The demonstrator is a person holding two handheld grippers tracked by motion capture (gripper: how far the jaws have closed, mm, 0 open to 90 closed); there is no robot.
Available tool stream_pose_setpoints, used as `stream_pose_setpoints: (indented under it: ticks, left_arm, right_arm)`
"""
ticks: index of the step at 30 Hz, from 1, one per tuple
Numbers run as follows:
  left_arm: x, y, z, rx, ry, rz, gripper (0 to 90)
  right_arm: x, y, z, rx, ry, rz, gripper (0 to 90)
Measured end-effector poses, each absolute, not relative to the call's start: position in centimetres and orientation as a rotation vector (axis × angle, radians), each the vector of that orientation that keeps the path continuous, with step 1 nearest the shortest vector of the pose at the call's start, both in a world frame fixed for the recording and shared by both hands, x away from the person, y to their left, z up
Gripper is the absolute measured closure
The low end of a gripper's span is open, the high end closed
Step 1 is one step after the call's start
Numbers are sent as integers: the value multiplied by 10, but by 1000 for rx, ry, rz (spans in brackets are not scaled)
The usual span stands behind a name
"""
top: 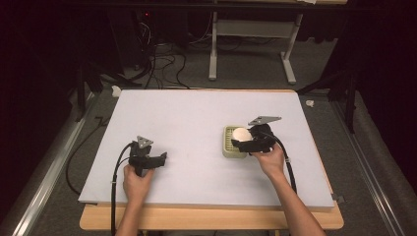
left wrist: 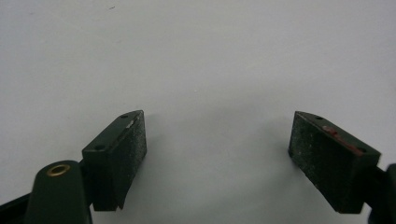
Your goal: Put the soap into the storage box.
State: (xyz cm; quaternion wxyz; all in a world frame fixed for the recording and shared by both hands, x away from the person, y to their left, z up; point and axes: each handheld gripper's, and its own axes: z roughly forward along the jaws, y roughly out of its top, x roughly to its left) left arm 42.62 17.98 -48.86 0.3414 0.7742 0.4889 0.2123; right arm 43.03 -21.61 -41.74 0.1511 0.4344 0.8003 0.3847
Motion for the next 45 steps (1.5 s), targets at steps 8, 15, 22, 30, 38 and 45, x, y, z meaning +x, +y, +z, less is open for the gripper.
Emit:
stream_pose_setpoints:
  ticks: [8, 15, 22, 30, 38, 45]
  left_arm:
    - [426, 180, -489, 2014, 1272, 553, 196]
    - [426, 180, -489, 2014, 1271, 554, 196]
    - [426, 180, -489, 2014, 1271, 554, 196]
    - [426, 180, -489, 2014, 1272, 554, 196]
    - [426, 180, -489, 2014, 1271, 554, 196]
    - [426, 180, -489, 2015, 1271, 555, 196]
  right_arm:
    - [439, -208, -428, 1257, 2315, 1049, 245]
    - [444, -200, -438, 1243, 2319, 992, 244]
    - [448, -196, -445, 1253, 2329, 957, 244]
    - [449, -194, -447, 1253, 2335, 944, 243]
    - [449, -195, -448, 1254, 2341, 948, 229]
    - [447, -197, -439, 1241, 2298, 997, 224]
